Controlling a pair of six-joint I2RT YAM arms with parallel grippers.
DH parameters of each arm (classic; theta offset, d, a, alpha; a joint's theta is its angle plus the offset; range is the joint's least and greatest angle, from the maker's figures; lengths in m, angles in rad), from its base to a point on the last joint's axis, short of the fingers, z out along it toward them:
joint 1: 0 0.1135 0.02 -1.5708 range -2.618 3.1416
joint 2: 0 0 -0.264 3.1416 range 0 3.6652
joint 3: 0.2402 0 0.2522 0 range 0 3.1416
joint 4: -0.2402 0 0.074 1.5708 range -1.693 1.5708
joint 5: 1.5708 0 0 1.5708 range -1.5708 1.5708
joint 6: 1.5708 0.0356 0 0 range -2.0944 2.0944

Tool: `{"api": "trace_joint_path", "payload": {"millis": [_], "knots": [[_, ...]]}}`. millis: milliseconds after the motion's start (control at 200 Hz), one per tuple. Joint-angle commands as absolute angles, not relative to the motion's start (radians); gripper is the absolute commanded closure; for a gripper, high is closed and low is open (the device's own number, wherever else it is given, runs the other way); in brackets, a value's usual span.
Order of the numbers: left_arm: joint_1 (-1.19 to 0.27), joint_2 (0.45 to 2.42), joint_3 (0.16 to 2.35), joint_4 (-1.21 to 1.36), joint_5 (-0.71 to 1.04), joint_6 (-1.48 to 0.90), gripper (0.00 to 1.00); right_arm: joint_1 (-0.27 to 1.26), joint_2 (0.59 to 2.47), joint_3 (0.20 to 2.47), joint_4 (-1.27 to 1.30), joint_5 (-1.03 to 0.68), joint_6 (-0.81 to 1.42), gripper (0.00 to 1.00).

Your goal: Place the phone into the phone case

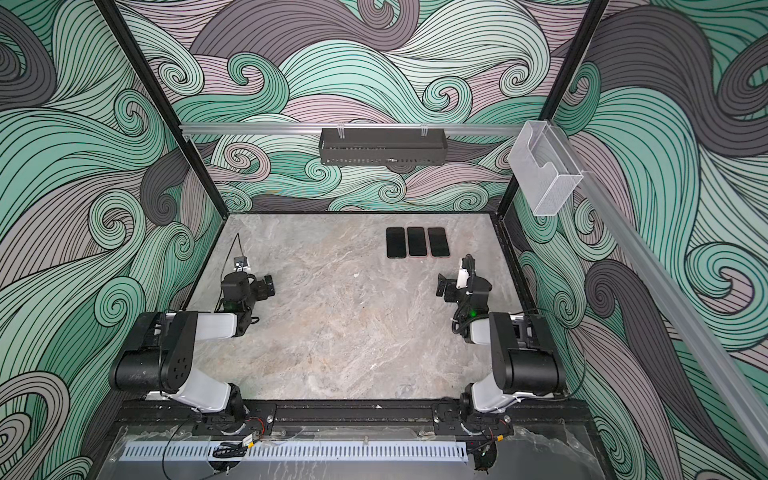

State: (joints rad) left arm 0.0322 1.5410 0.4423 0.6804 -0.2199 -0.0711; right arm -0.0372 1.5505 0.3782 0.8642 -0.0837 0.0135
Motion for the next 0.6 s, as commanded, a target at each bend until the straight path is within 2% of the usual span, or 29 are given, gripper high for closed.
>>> {"api": "trace_joint_path", "payload": {"millis": [0, 596], "knots": [[0.039, 1.529, 0.471, 0.667, -0.211, -0.078, 0.02, -0.023, 1.534, 0.404, 0.837, -0.048, -0.011, 0.0], [0.038, 1.526, 0.468, 0.668, -0.211, -0.078, 0.01, -0.008, 1.536, 0.406, 0.839, -0.029, -0.024, 0.0]]}}
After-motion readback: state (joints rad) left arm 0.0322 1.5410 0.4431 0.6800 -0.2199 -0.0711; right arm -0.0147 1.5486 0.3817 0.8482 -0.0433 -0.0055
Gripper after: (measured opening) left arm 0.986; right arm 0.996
